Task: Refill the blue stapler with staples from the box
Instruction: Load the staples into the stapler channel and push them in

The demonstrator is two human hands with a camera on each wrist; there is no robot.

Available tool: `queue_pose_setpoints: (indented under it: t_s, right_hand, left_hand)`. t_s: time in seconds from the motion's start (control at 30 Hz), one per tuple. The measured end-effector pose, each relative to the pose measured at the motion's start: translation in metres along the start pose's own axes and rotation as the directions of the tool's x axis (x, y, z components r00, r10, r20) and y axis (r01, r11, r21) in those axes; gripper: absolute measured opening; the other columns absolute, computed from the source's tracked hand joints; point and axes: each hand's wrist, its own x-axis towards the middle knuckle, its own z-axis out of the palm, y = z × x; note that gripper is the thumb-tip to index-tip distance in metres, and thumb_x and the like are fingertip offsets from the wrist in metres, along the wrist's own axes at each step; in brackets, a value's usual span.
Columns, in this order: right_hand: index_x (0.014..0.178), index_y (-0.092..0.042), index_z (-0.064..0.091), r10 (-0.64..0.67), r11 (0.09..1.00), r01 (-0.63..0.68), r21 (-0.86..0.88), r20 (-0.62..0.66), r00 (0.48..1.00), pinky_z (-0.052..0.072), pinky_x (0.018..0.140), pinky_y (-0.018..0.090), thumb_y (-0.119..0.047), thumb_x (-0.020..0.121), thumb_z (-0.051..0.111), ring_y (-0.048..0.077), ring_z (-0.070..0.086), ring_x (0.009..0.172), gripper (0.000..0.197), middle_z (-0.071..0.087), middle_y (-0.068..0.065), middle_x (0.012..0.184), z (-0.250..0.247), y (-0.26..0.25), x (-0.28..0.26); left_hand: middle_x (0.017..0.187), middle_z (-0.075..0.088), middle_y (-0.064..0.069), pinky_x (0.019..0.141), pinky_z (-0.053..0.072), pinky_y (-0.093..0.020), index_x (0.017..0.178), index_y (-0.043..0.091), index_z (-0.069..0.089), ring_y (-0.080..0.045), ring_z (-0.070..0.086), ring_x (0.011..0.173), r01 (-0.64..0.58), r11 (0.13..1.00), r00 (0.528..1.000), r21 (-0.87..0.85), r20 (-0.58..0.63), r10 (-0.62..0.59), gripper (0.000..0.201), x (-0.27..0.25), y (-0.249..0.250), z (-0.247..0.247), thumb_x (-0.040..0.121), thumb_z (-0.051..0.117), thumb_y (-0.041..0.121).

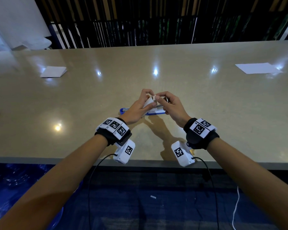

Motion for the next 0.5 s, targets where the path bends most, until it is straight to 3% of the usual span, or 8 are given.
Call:
queue_pose_setpoints:
  t_s: [0.13, 0.27, 0.37, 0.5]
  right_hand:
    - [0.110, -0.003, 0.062, -0.019, 1.000, 0.019, -0.023, 0.002, 1.000, 0.036, 0.046, 0.006, -0.020, 0.094, 0.056, -0.002, 0.040, 0.046, 0.024, 0.042, -0.007, 0.060, -0.0015, 0.0012, -0.0006]
    - [0.108, -0.005, 0.063, -0.027, 0.996, 0.027, -0.079, -0.001, 1.000, 0.035, 0.051, 0.012, -0.024, 0.092, 0.058, 0.003, 0.037, 0.053, 0.025, 0.041, -0.006, 0.060, -0.0018, 0.0041, 0.0018]
    - [0.109, -0.005, 0.063, -0.024, 0.993, 0.024, -0.113, 0.003, 1.000, 0.036, 0.054, 0.014, -0.026, 0.092, 0.058, 0.006, 0.038, 0.056, 0.027, 0.043, -0.006, 0.061, -0.0031, 0.0035, 0.0023]
    - [0.107, -0.003, 0.064, -0.013, 0.991, 0.013, -0.137, 0.001, 1.000, 0.035, 0.053, 0.013, -0.024, 0.092, 0.059, 0.006, 0.038, 0.053, 0.027, 0.044, -0.007, 0.059, -0.0042, 0.0020, 0.0027]
  left_hand:
    - [0.097, 0.053, -0.013, 0.051, 0.047, -0.008, 0.122, 0.022, 0.023, 0.003, 0.063, 0.065, 0.005, 1.000, 1.000, 0.009, 0.014, -0.005, 0.030, 0.0003, 0.0006, 0.0004, 0.100, 0.043, 0.020]
    - [0.106, 0.054, -0.028, 0.069, 0.056, -0.022, 0.120, 0.027, 0.023, -0.019, 0.064, 0.081, -0.004, 1.000, 0.999, 0.030, 0.036, 0.003, 0.029, 0.0000, -0.0023, 0.0007, 0.100, 0.043, 0.023]
    - [0.110, 0.054, -0.032, 0.074, 0.058, -0.032, 0.118, 0.026, 0.024, -0.028, 0.064, 0.085, -0.005, 0.999, 0.999, 0.053, 0.040, 0.003, 0.026, -0.0001, -0.0027, 0.0013, 0.100, 0.043, 0.023]
    - [0.108, 0.055, -0.029, 0.058, 0.052, -0.014, 0.120, 0.026, 0.023, -0.021, 0.062, 0.079, -0.013, 0.997, 0.999, 0.070, 0.040, 0.010, 0.028, 0.0007, -0.0033, 0.0024, 0.100, 0.042, 0.022]
